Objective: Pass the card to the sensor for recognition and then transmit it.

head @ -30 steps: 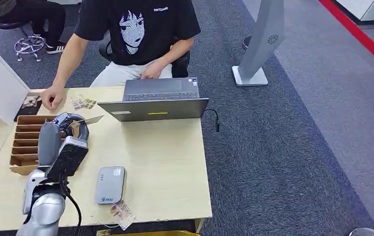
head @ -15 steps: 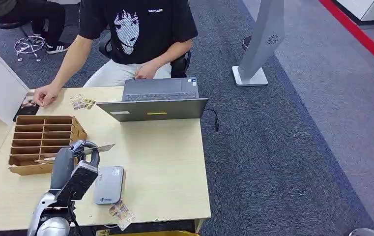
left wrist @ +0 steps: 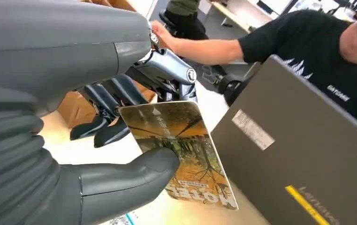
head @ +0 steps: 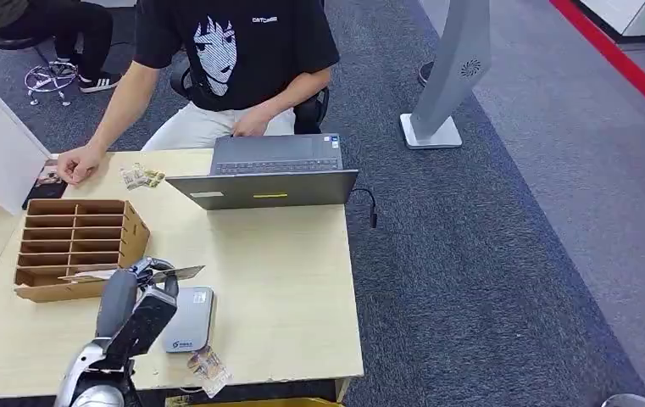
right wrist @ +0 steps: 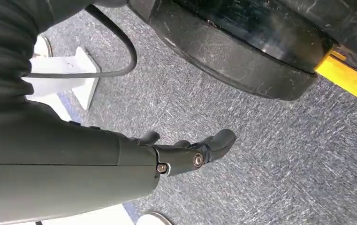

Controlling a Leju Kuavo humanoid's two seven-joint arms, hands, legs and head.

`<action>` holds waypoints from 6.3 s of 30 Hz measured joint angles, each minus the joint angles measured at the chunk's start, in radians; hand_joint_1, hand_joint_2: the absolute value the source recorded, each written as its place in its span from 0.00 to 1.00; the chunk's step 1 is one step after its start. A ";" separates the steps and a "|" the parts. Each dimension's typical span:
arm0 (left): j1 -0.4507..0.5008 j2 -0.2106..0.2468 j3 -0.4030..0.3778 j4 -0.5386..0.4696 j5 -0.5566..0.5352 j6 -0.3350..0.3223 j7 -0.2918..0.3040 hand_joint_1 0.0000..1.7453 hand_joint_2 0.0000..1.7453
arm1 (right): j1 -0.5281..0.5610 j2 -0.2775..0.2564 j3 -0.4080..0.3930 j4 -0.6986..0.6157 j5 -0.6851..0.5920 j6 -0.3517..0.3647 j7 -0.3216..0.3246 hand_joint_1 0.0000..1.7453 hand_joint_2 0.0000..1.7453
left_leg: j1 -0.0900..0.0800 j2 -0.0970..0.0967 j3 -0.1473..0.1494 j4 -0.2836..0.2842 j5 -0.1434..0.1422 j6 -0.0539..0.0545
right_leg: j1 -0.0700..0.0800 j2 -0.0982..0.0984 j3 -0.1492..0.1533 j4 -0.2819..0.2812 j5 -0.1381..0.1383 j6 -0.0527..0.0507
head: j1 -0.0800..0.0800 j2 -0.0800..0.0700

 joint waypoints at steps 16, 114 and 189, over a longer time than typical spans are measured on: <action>0.016 0.000 0.000 0.041 -0.006 -0.020 0.018 1.00 1.00 | 0.001 0.013 -0.031 0.003 0.029 0.015 -0.007 0.00 1.00 | 0.004 0.000 0.000 0.000 0.000 -0.002 | 0.003 0.000 0.000 0.000 -0.001 -0.002 | 0.000 0.000; 0.208 0.059 0.254 -0.007 -0.020 0.072 0.104 1.00 1.00 | 0.088 0.028 -0.077 -0.157 0.013 0.015 0.098 0.00 1.00 | -0.016 -0.002 0.001 -0.002 0.003 0.001 | -0.017 -0.005 -0.006 0.008 -0.004 0.001 | -0.001 0.000; -0.316 0.169 0.356 0.164 -0.172 0.144 0.095 0.00 1.00 | -0.028 0.157 -0.338 0.052 0.334 0.102 -0.066 0.00 1.00 | 0.009 0.015 0.003 0.000 -0.006 -0.013 | 0.009 0.014 -0.007 0.008 -0.004 -0.015 | 0.000 0.000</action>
